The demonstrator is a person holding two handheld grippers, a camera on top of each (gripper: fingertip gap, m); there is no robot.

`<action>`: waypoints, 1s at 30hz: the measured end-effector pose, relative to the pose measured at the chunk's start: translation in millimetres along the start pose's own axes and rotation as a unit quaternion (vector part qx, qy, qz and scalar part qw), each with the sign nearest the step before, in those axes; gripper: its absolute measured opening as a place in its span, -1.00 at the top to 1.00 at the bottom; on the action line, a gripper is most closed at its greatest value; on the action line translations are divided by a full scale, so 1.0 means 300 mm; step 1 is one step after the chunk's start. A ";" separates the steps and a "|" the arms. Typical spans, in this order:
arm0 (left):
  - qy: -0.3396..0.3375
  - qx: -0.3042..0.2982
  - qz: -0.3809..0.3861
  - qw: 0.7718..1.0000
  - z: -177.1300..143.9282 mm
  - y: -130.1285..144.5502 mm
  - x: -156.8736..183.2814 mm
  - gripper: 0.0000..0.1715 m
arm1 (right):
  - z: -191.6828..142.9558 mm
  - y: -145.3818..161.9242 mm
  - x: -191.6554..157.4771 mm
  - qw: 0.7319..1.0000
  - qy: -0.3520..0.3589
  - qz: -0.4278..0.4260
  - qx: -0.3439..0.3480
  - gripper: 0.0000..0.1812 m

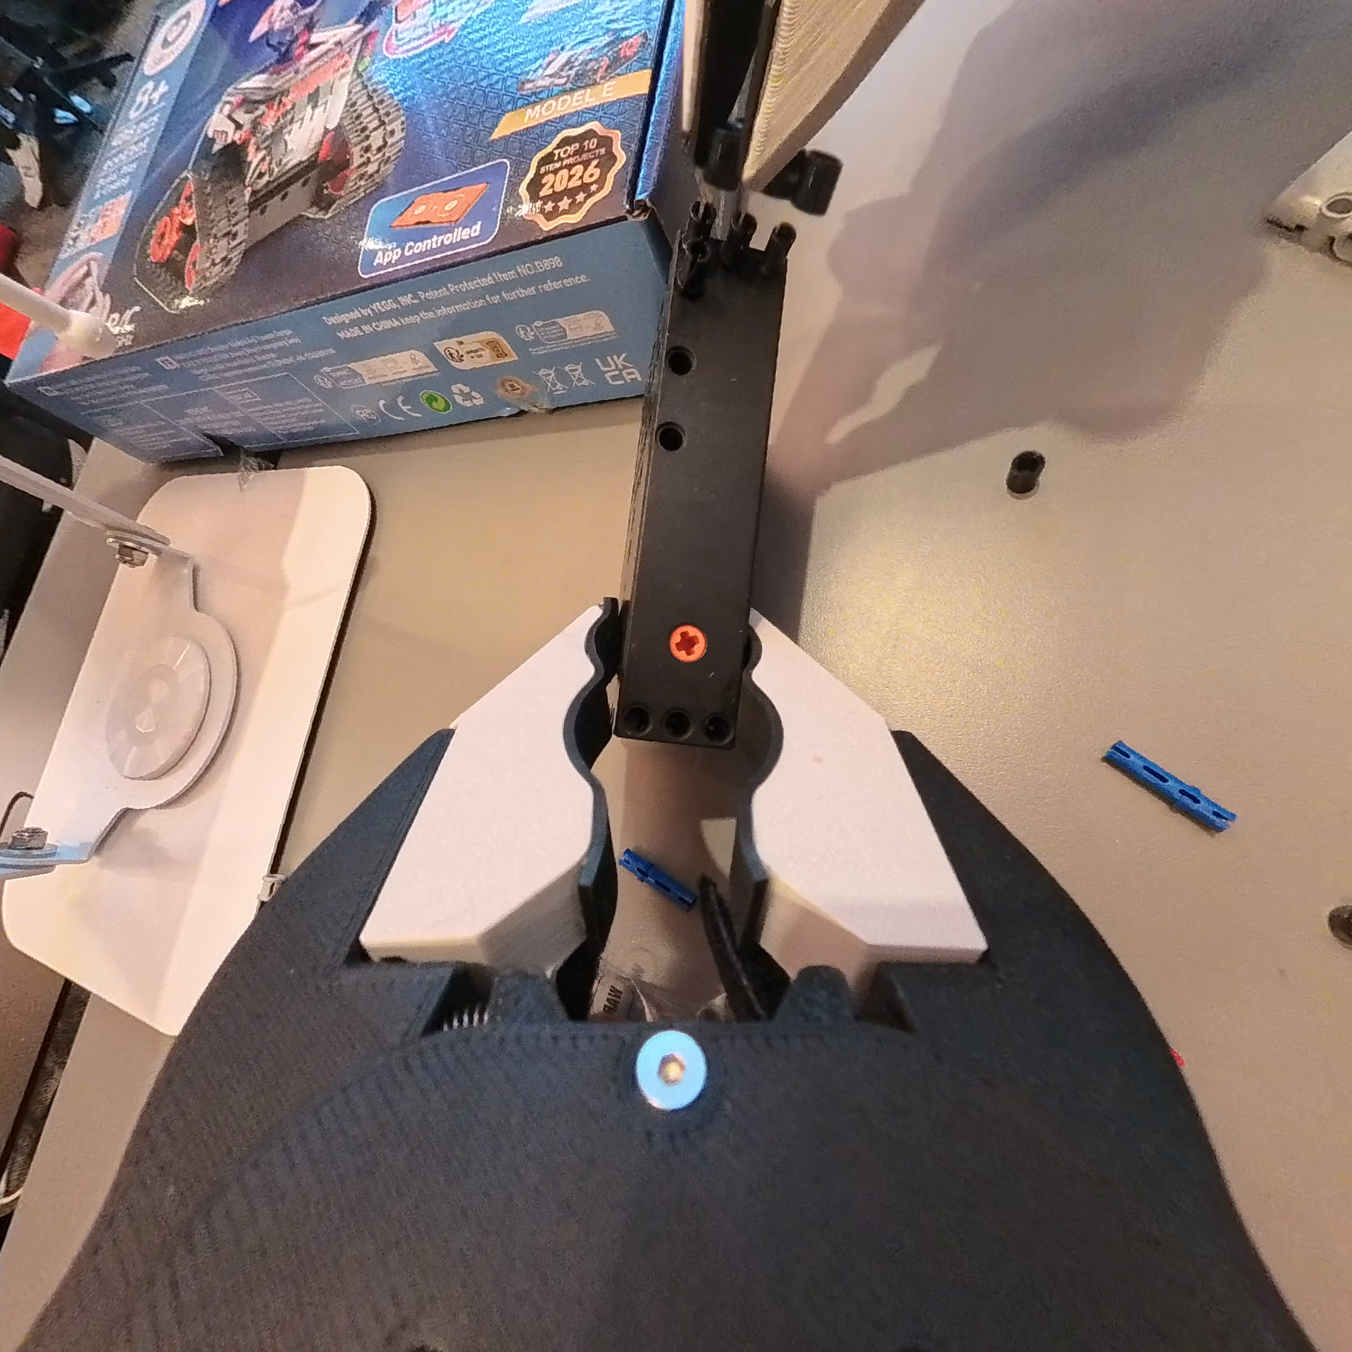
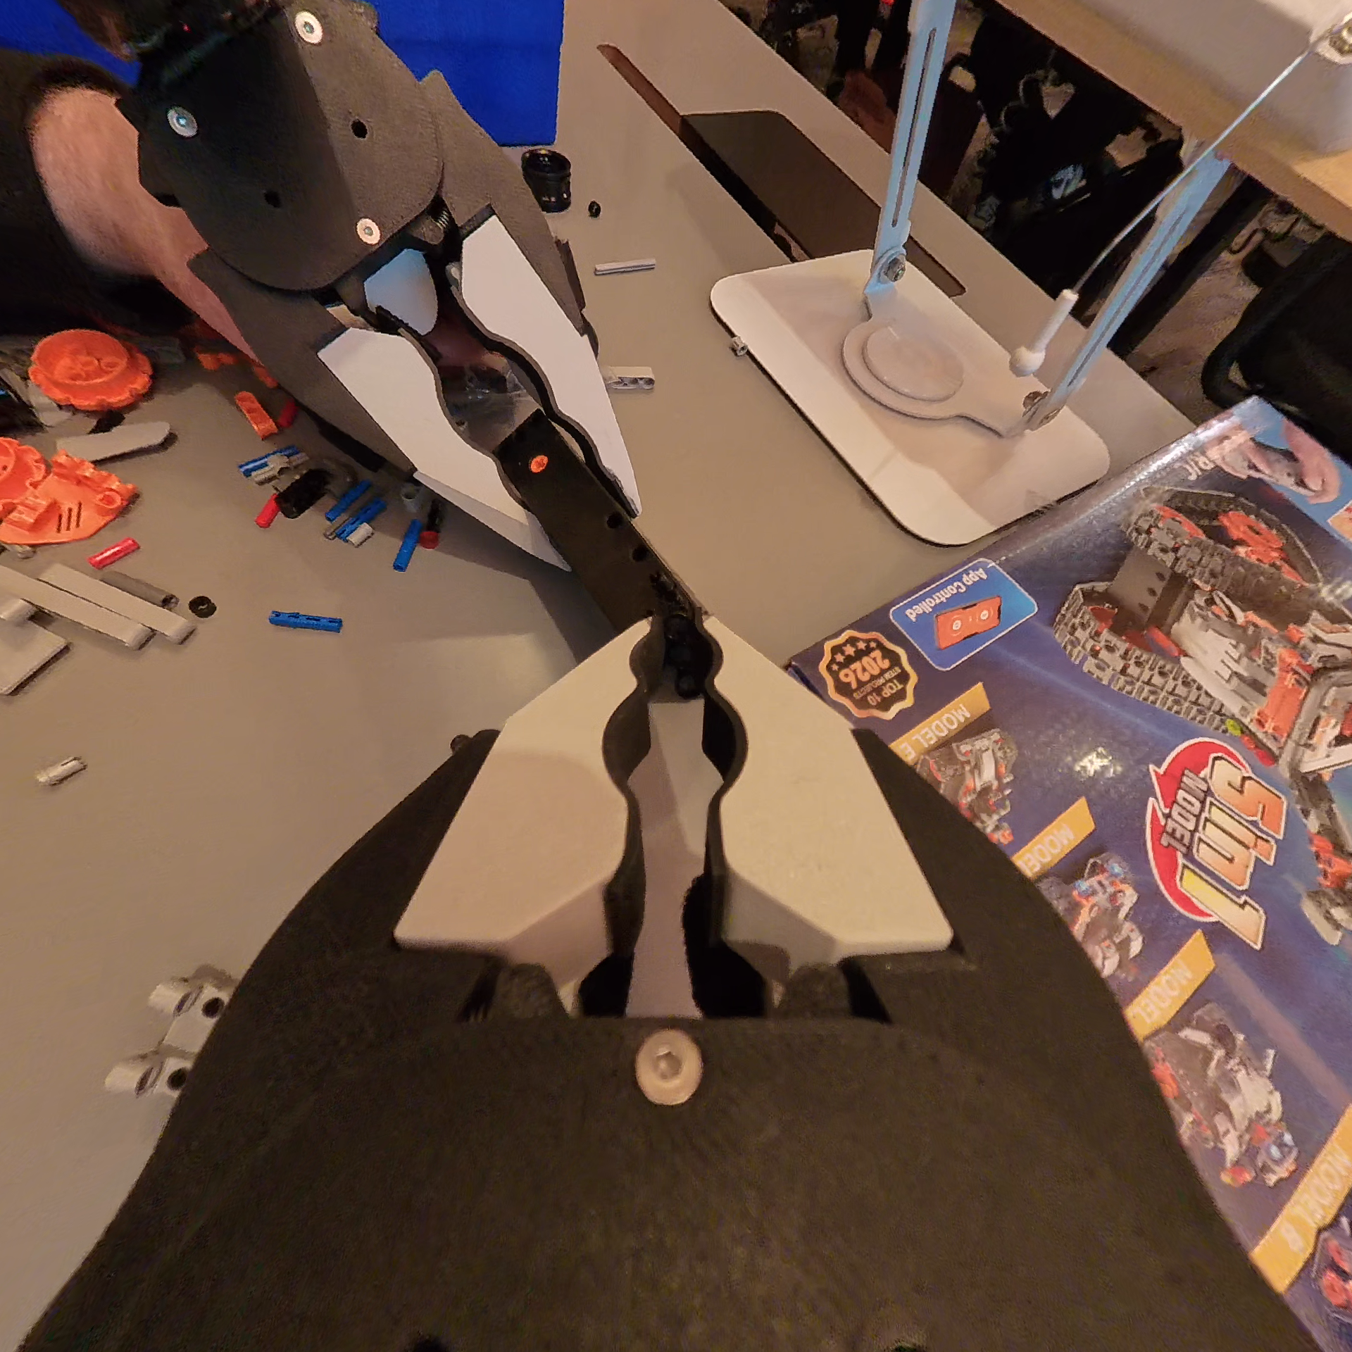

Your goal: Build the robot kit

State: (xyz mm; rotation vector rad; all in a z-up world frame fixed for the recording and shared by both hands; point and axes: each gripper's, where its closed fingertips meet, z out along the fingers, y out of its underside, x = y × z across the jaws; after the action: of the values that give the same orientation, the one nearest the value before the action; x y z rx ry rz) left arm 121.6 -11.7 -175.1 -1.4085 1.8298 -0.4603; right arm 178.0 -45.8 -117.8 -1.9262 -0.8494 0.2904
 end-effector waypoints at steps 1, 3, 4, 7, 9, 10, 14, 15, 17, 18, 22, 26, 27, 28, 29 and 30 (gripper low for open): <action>0.000 0.001 -0.001 1.000 0.000 0.000 0.000 0.68 | -0.004 0.007 -0.002 1.000 -0.006 0.006 -0.004 0.94; 0.001 0.002 -0.002 1.000 0.000 0.000 0.000 0.68 | -0.010 0.025 -0.006 1.000 -0.019 0.019 -0.015 0.94; 0.001 0.002 -0.002 1.000 0.000 0.000 0.000 0.67 | -0.012 0.032 -0.007 0.999 -0.022 0.021 -0.019 0.94; 0.001 0.002 -0.002 1.000 0.000 -0.001 0.000 0.67 | -0.016 0.055 -0.012 0.999 -0.031 0.022 -0.034 0.94; 0.001 0.002 -0.002 1.000 0.001 0.000 0.000 0.67 | -0.014 0.061 -0.022 0.998 -0.040 0.024 -0.039 0.94; 0.001 0.002 -0.002 1.000 0.001 0.000 0.000 0.67 | -0.012 0.067 -0.029 0.998 -0.046 0.024 -0.045 0.94; 0.001 0.002 -0.001 1.000 0.000 0.000 0.001 0.67 | 0.003 0.100 -0.054 0.996 -0.060 0.013 -0.071 0.94; 0.001 0.002 -0.001 1.000 0.001 0.000 0.001 0.67 | 0.005 0.106 -0.054 0.995 -0.059 0.011 -0.076 0.94; 0.000 0.002 -0.001 1.000 0.000 0.000 0.001 0.67 | 0.006 0.107 -0.054 0.995 -0.058 0.009 -0.077 0.94; 0.000 0.002 -0.001 1.000 0.000 0.000 0.001 0.67 | 0.004 0.101 -0.052 0.996 -0.055 0.007 -0.072 0.94; 0.000 0.002 -0.001 1.000 0.000 0.000 0.000 0.67 | -0.004 0.080 -0.044 0.997 -0.046 0.002 -0.058 0.94; 0.000 0.002 -0.001 1.000 0.001 0.000 0.001 0.67 | -0.011 0.066 -0.033 0.998 -0.036 -0.001 -0.047 0.94; 0.000 0.002 -0.001 1.000 0.001 0.000 0.001 0.67 | -0.012 0.064 -0.031 0.998 -0.034 -0.001 -0.045 0.94; 0.000 0.002 -0.001 1.000 0.001 0.000 0.001 0.67 | -0.013 0.062 -0.028 0.999 -0.031 -0.002 -0.044 0.94; 0.000 0.002 -0.001 1.000 0.001 0.000 0.000 0.67 | -0.015 0.058 -0.024 0.999 -0.027 -0.004 -0.040 0.94; 0.000 0.002 -0.001 1.000 0.001 0.000 0.000 0.67 | -0.018 0.051 -0.022 0.999 -0.025 -0.006 -0.036 0.94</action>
State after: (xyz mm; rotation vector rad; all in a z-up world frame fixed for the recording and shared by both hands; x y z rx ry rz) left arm 121.7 -11.8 -175.3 -1.4072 1.8277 -0.4647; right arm 182.6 -58.3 -129.3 -1.9859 -0.9153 0.3050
